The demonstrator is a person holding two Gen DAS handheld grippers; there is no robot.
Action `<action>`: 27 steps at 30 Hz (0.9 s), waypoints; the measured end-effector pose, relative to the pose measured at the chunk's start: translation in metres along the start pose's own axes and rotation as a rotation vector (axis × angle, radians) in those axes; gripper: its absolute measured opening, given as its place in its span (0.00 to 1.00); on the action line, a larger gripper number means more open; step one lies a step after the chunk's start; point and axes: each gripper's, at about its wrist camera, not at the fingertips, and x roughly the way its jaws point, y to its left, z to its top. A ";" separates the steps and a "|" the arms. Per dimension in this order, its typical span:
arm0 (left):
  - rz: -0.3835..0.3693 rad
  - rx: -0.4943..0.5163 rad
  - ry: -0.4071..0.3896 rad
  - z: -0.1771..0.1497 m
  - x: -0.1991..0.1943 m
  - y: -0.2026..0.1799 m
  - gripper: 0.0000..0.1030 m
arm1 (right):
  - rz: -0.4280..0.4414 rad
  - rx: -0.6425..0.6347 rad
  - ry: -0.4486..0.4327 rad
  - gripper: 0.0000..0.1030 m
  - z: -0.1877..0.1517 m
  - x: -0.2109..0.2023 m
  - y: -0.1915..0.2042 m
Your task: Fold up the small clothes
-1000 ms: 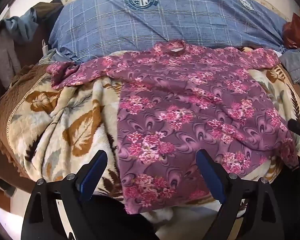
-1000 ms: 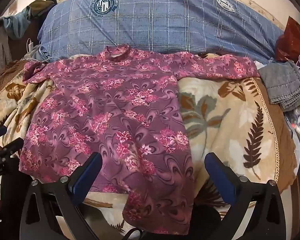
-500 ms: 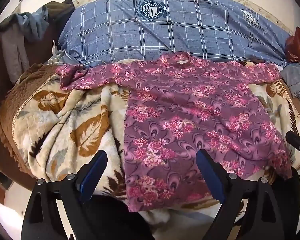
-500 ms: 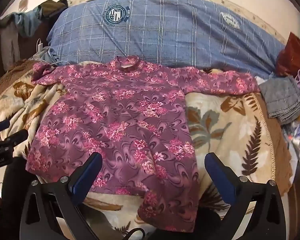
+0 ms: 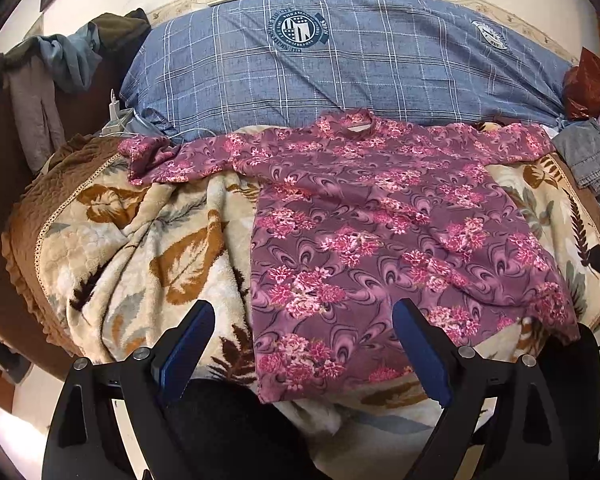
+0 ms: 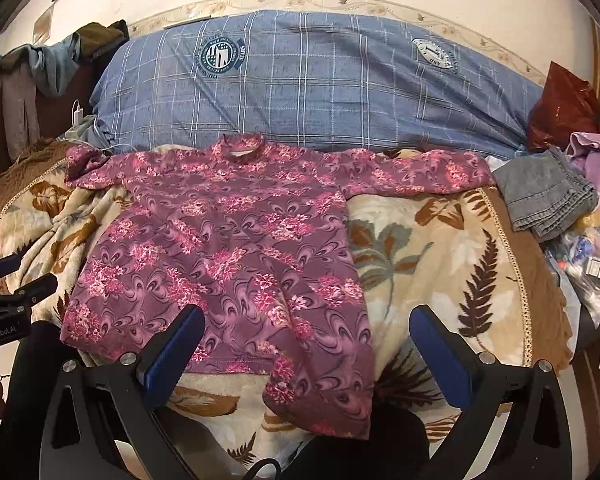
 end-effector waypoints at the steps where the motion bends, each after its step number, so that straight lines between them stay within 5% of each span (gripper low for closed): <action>1: -0.003 0.003 0.001 0.000 -0.001 -0.001 0.88 | -0.003 0.004 -0.002 1.00 0.000 -0.002 -0.001; 27: -0.040 0.003 0.057 0.001 0.018 -0.008 0.88 | -0.016 0.025 0.023 1.00 -0.004 0.008 -0.012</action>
